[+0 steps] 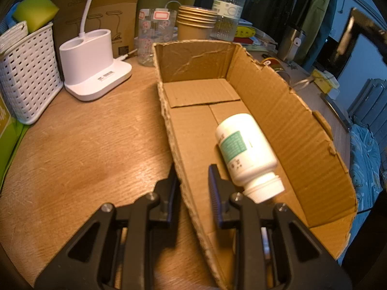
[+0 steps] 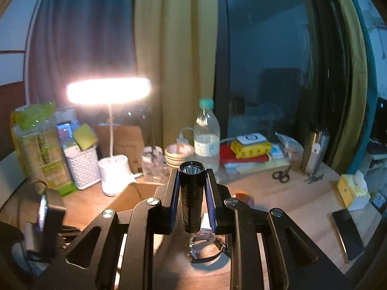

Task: Organize rigid objects
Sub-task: 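Carry the flashlight over the box and open the right gripper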

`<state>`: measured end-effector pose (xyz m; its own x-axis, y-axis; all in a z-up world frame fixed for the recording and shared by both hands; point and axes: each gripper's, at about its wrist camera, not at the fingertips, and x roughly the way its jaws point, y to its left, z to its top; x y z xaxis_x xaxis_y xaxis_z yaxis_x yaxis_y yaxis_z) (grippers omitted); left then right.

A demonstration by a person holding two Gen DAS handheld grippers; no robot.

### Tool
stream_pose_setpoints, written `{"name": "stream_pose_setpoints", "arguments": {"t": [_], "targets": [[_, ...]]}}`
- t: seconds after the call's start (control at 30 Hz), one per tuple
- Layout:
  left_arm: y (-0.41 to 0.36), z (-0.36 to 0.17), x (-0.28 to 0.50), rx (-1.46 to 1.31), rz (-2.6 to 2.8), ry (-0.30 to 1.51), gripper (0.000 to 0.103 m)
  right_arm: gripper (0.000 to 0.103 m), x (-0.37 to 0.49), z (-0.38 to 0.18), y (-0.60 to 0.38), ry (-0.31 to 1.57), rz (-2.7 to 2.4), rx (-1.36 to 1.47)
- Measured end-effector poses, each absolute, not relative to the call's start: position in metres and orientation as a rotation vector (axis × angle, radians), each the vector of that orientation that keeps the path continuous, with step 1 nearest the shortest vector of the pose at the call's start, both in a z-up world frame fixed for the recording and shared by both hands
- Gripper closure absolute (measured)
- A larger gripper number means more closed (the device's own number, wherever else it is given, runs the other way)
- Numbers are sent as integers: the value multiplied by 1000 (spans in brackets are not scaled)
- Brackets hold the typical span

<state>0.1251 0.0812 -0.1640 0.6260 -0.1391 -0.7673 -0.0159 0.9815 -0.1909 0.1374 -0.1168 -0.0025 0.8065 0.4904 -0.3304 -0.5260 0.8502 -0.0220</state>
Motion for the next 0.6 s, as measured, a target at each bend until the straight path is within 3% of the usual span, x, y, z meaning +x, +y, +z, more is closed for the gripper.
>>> {"name": "stream_pose_setpoints", "arguments": {"t": [0.33,0.6], "targets": [[81,-164,125,-186,-71,893,77,81,92,28,-112,229,665,-103],[81,-164,125,-187,-72,893,77,81,83,22,-96,251,747,-116]]}}
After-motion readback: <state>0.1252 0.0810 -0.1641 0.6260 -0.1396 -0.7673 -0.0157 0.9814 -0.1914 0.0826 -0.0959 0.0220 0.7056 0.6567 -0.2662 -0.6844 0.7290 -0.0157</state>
